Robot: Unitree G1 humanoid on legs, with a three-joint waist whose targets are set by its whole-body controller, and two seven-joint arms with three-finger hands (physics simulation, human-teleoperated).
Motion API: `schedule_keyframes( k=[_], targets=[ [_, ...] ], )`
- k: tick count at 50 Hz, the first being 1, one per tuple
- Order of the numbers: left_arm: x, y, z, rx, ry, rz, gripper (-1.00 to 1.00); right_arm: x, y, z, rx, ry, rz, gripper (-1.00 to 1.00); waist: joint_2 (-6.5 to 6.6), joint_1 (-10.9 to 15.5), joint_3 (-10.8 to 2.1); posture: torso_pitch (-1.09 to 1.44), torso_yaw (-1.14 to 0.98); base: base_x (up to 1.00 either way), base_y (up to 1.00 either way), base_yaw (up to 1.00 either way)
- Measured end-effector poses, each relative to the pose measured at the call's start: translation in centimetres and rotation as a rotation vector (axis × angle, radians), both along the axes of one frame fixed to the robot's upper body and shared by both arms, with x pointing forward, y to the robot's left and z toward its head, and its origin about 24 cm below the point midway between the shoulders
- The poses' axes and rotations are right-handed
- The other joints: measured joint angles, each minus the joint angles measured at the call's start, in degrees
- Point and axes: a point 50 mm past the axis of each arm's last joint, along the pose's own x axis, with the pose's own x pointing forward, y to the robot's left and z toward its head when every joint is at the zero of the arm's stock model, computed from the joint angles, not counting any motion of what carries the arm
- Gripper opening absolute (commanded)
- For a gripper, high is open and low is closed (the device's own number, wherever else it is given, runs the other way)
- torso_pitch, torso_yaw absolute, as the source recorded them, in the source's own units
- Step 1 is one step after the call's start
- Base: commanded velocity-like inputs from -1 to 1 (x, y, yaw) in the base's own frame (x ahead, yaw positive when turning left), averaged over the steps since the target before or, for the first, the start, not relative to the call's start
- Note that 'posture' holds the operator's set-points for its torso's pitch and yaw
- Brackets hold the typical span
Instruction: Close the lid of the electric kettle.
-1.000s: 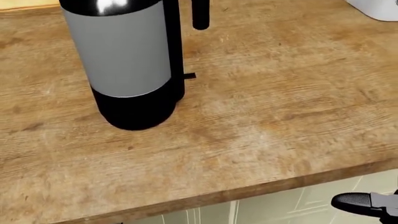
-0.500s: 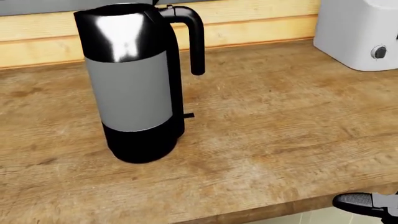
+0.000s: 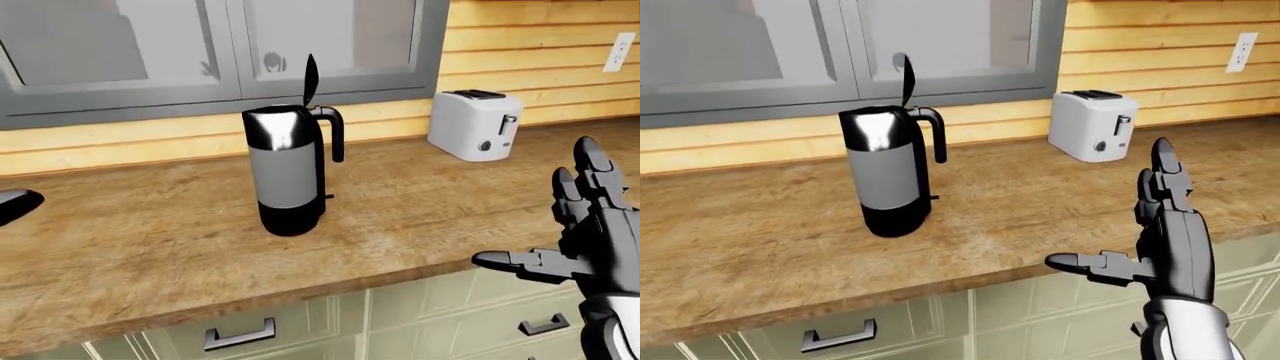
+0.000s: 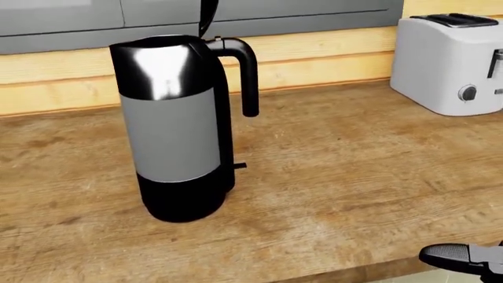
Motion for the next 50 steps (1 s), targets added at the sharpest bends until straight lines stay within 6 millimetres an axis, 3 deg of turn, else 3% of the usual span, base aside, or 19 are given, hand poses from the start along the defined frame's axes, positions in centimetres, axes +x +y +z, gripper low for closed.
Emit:
schedule_keyframes(
  k=[24, 36, 45, 50],
  targets=[
    [0.4, -0.1, -0.5, 0.011, 0.012, -0.007, 1.00, 0.2, 0.3, 0.2, -0.003, -0.010, 0.009, 1.00, 0.00, -0.13, -0.25, -0.57, 0.00, 0.00, 0.00, 0.00],
    [0.6, -0.5, -0.5, 0.025, 0.017, -0.019, 1.00, 0.1, 0.3, 1.2, -0.094, -0.001, -0.007, 1.00, -0.16, -0.25, -0.39, -0.57, 0.00, 0.00, 0.00, 0.00],
    [0.7, -0.5, -0.5, 0.025, 0.018, -0.021, 1.00, 1.5, 0.9, 2.5, -0.207, 0.047, 0.049, 1.00, -0.03, -0.51, -0.43, -0.57, 0.00, 0.00, 0.00, 0.00],
    [0.8, -0.3, -0.7, 0.019, 0.021, -0.015, 1.00, 2.5, 1.2, 2.2, -0.251, 0.107, 0.088, 1.00, -0.06, -0.62, -0.40, -0.57, 0.00, 0.00, 0.00, 0.00]
  ],
)
